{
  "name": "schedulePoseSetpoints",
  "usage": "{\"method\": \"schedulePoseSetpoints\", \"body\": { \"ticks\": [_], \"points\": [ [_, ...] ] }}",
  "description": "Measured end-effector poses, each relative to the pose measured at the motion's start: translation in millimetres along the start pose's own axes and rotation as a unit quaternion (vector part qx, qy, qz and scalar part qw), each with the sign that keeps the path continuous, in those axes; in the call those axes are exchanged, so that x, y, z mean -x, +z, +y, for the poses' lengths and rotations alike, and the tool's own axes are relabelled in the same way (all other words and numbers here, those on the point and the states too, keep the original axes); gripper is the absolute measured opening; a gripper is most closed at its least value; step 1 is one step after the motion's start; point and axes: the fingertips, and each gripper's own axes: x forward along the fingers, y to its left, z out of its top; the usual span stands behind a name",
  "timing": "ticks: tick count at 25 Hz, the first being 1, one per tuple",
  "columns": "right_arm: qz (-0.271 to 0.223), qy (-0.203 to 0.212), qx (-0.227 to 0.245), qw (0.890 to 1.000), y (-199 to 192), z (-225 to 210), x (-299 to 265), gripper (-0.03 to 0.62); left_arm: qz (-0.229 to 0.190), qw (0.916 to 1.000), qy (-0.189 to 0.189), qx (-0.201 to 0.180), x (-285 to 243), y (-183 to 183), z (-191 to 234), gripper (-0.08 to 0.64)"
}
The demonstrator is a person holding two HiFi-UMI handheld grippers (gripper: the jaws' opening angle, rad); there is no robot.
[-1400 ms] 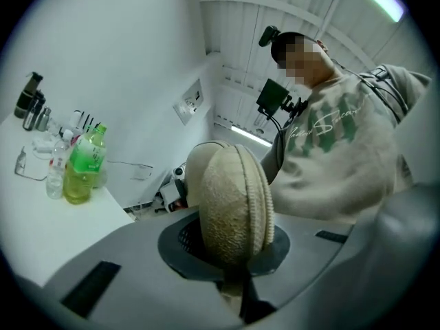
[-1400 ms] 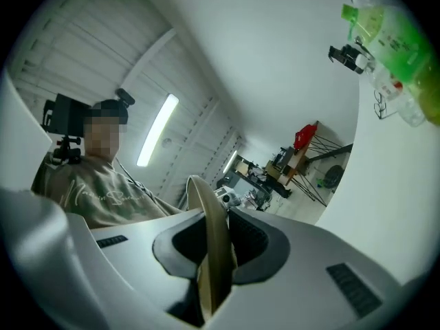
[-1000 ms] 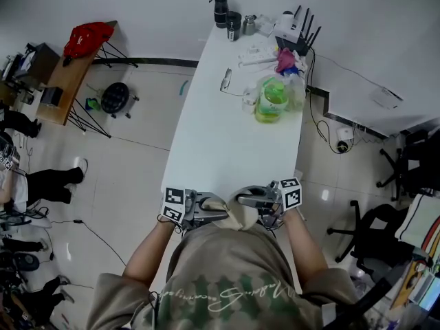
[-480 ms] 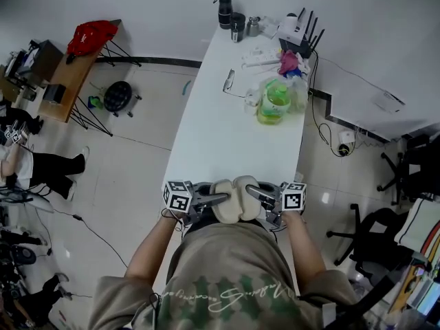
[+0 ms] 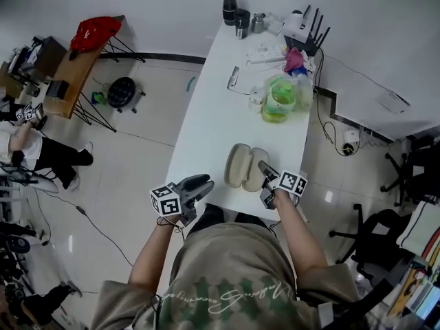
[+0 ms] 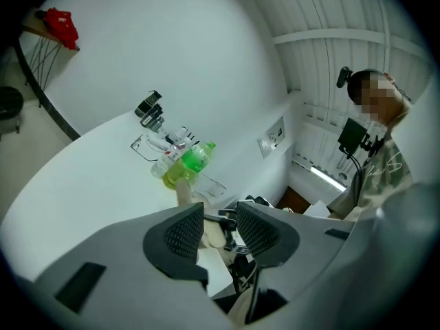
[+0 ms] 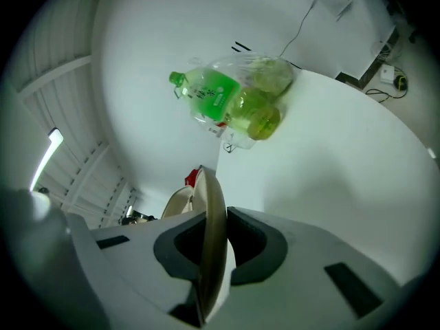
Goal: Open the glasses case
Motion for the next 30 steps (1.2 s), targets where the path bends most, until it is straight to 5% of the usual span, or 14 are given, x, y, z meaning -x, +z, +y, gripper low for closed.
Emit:
{"method": "schedulePoseSetpoints", "body": {
  "ticks": [6,11,18,30],
  "points": [
    [-0.004,-0.09,0.005,0.996,13,-58,-43,0.041,-0.03,0.9986,-0.029,0.032,-9,-18,-42,0.156],
    [0.004,-0.112,0.005,0.994,20,-76,-69,0.041,-0.046,0.9979,-0.017,0.043,10,-15,-54,0.156],
    [0.036,-0.145,0.025,0.988,31,-92,-92,0.043,-0.008,0.9988,-0.022,-0.044,9,-2,-88,0.156],
    [0.014,-0.188,0.202,0.961,43,-55,-64,0.055,0.011,0.9995,-0.025,-0.012,-2,20,-59,0.156]
  ]
}}
